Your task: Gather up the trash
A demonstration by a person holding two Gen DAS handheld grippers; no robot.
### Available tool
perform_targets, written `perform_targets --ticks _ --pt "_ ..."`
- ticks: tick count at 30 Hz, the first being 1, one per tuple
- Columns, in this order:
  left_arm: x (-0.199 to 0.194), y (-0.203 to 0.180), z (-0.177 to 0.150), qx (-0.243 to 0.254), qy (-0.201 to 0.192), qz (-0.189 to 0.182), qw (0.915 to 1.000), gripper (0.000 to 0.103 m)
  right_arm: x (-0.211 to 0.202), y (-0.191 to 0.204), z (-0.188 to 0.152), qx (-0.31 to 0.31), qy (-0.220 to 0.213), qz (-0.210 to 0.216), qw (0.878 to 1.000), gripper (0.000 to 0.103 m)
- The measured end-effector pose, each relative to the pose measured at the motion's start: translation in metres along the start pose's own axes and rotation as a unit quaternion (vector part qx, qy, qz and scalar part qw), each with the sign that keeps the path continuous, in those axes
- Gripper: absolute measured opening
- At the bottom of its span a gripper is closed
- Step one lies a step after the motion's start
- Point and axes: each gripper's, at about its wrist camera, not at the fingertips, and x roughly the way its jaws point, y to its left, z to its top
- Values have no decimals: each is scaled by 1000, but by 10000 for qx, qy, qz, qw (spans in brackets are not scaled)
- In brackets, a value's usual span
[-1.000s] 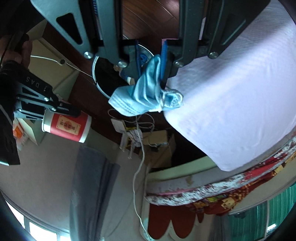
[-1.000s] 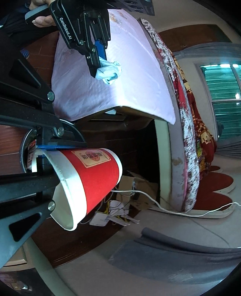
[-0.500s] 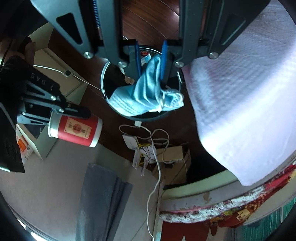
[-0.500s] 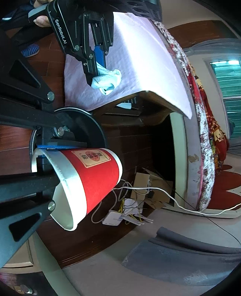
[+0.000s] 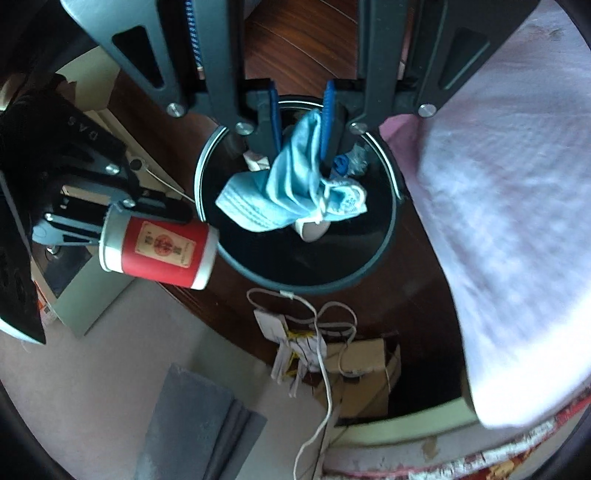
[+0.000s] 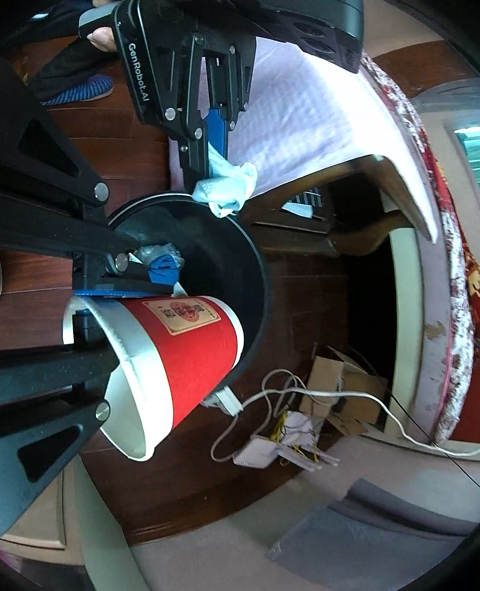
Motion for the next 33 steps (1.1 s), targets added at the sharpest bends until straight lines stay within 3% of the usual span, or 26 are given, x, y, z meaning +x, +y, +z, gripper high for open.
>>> perform_targets --ticks 7,10,11,12,14,15,16,20,27,33 --pt "26 11 1 -67 304 -237 9992 20 42 8 -4 -390 427 142 9982 5" --pt "35 17 1 -185 376 -423 9982 26 52 8 -1 -498 515 231 9972 5" --pt "37 18 1 -205 383 -451 9980 36 54 8 0 -532 532 235 9969 5" --pt "39 19 1 -220 416 -429 9980 62 57 8 1 -582 582 221 9964 7" --pt "34 26 -3 -334 288 -218 9988 94 62 9 1 -745 692 -61 9948 40" --pt "29 30 -5 -406 167 -78 9990 98 64 7 0 -752 724 -182 9944 86" --pt "27 34 -8 -467 110 92 9988 98 63 3 -1 -719 711 -326 9943 103" --pt "22 45 -22 -609 44 556 9966 102 59 -13 0 -406 667 -358 9963 103" --pt "10 47 -31 -637 -112 848 9943 102 56 -13 -1 -66 697 -312 9971 103" --pt "-18 46 -40 -649 -357 1053 9917 102 27 2 6 103 458 -311 9984 103"
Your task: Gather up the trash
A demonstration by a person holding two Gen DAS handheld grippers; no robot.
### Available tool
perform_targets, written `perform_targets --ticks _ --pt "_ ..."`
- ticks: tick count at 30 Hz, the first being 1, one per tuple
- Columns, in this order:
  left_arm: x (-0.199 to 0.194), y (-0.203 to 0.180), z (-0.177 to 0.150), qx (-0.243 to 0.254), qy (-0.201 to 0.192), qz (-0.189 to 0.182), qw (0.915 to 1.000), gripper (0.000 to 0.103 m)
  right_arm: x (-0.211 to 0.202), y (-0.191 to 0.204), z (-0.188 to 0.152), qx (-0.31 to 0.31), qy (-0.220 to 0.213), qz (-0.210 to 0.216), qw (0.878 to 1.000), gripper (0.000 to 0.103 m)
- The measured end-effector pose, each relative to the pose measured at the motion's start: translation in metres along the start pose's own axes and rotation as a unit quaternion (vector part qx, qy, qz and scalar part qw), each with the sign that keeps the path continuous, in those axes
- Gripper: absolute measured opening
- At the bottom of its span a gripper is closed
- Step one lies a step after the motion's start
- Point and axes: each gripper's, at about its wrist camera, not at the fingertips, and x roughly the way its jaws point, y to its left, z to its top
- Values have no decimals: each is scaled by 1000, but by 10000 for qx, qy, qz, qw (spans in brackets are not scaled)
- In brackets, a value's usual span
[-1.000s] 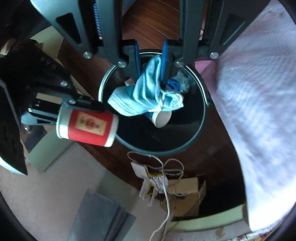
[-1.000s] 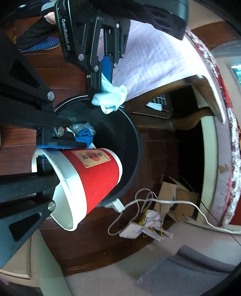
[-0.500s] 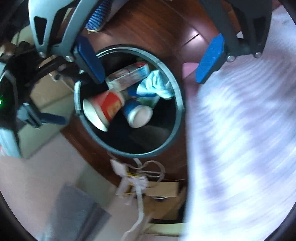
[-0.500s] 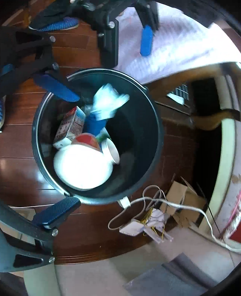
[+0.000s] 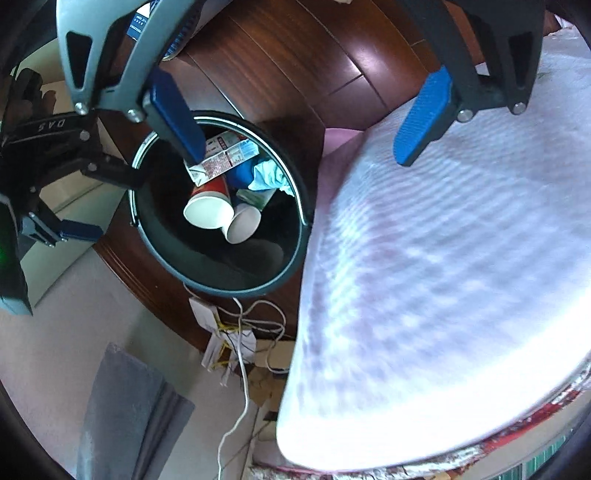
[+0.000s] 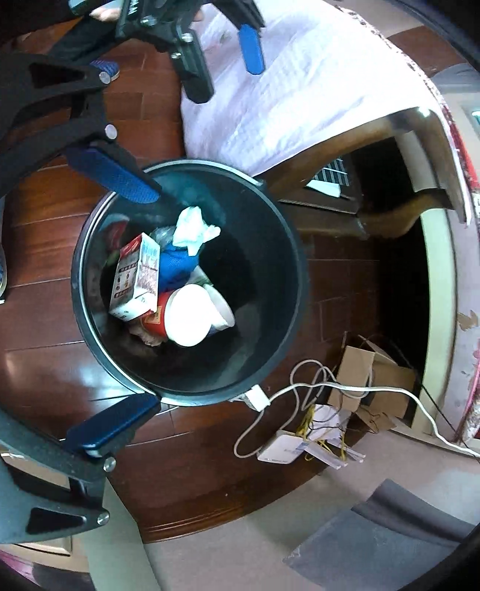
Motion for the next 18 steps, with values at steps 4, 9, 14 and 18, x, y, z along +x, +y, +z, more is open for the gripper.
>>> perform_targets --ticks 4,9,14,18 --pt "-21 1 -5 -49 -181 97 9998 102 -21 10 4 -33 -138 -7 9999 103" --pt "-52 8 -11 -166 -400 226 9988 102 -45 25 3 -19 -315 -2 9995 103" --pt "-83 7 -19 -71 -570 439 9974 102 -78 49 2 -63 -548 10 9985 103" --pt "-115 10 -25 -36 -817 575 9950 102 -112 66 5 -90 -859 -74 9962 103"
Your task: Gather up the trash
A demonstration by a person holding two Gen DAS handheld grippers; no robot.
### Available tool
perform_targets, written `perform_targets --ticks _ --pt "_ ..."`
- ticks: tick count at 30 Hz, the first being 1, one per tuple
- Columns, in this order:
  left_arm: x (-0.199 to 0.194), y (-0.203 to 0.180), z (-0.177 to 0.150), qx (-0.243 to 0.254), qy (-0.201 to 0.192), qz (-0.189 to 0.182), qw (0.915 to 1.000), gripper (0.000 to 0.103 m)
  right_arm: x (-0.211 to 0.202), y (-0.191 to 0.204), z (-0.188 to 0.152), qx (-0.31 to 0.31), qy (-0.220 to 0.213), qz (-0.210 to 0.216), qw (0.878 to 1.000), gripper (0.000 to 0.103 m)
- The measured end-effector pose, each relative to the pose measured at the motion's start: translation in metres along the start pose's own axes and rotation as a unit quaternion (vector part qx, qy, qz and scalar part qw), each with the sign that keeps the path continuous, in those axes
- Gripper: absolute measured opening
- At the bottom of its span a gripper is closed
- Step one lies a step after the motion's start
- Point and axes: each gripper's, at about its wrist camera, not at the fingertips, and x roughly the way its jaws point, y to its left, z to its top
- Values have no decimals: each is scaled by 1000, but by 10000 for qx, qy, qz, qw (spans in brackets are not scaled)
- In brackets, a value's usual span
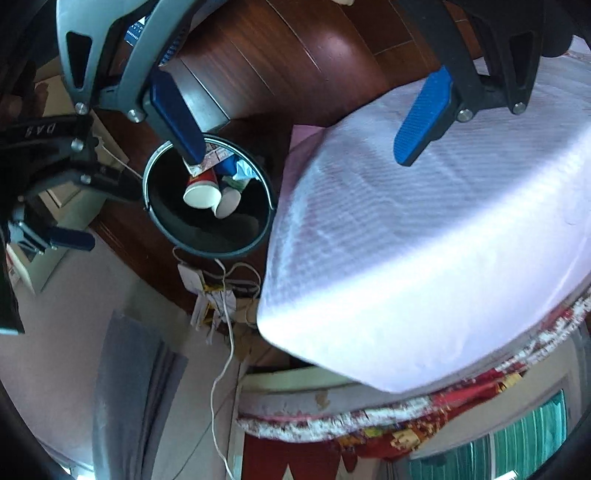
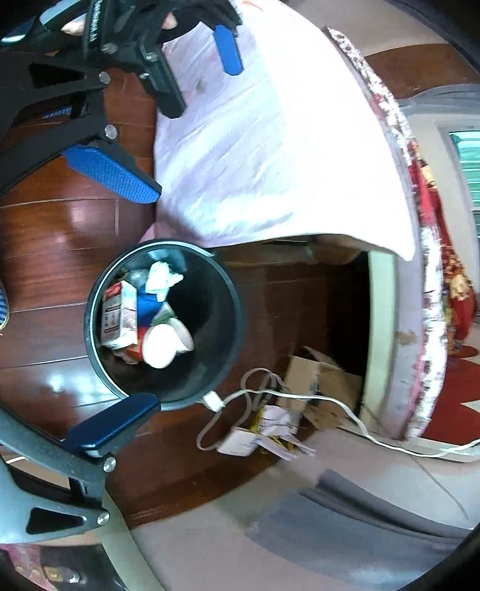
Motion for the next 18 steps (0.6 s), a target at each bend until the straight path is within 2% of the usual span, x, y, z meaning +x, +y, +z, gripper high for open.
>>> perform_targets --ticks 5,10,18 --pt "-42 11 5 -59 -347 194 9992 102 -49 10 12 74 -374 -160 9991 103" --pt "-68 13 10 -212 -517 174 9983 102 -85 19 15 187 -596 -217 9978 103" --pt "-117 15 8 -100 -930 369 9949 102 -152 37 20 466 -1063 -259 9929 103"
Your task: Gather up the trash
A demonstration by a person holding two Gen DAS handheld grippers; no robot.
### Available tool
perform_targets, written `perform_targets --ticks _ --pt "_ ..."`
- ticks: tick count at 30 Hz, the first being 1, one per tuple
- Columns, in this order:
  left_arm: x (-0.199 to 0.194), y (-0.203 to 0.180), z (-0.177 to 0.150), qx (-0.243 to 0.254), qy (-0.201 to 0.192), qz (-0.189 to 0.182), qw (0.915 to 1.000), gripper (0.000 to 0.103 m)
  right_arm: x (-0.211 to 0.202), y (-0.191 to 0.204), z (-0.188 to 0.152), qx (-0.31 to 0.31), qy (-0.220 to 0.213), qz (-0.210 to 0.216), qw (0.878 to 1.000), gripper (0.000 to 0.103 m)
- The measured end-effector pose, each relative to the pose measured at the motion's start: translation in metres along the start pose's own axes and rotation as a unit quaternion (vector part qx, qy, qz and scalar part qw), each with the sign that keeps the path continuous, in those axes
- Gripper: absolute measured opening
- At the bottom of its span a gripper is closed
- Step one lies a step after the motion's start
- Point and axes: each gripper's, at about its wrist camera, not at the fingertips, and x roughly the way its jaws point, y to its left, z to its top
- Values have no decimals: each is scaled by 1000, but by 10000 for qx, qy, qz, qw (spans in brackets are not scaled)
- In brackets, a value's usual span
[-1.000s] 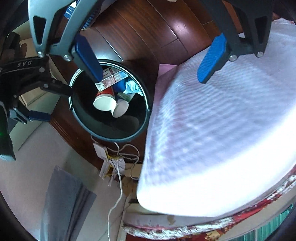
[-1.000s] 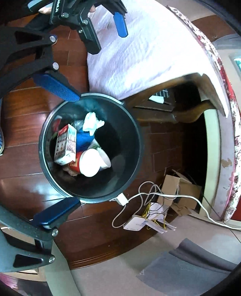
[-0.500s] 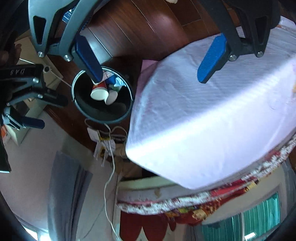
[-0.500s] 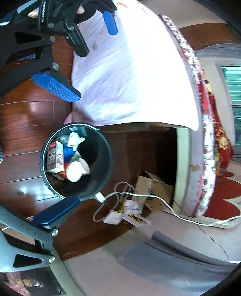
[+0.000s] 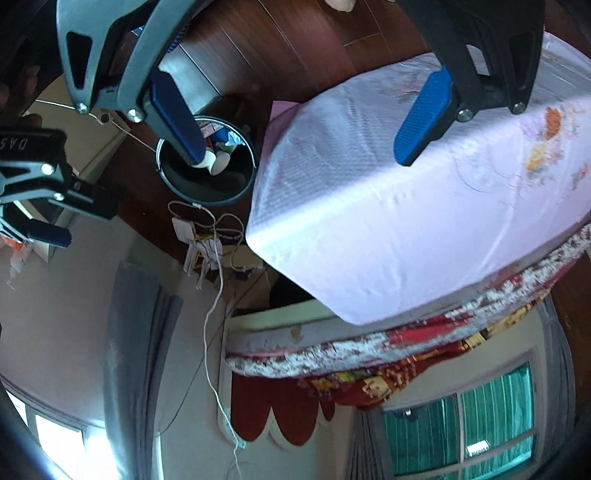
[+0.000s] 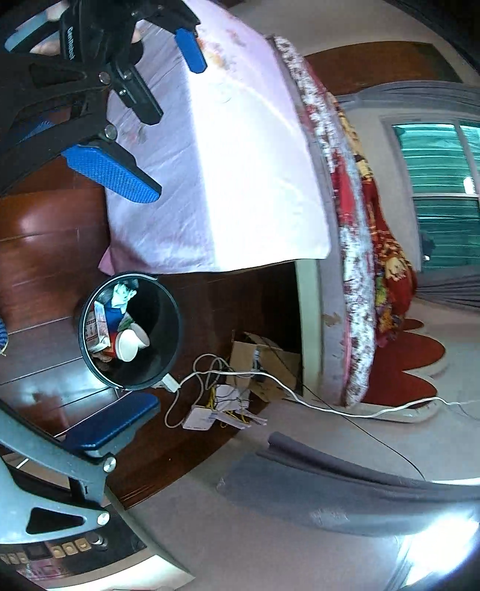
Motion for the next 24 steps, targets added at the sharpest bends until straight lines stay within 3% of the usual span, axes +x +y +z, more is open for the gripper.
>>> perform_targets --ticks 11,24 --pt "-52 11 7 -85 -619 140 9979 102 -56 20 8 -53 -419 -238 9988 103" --pt "-61 6 8 -37 -760 121 9970 102 -71 14 6 -1 -526 -245 9983 103"
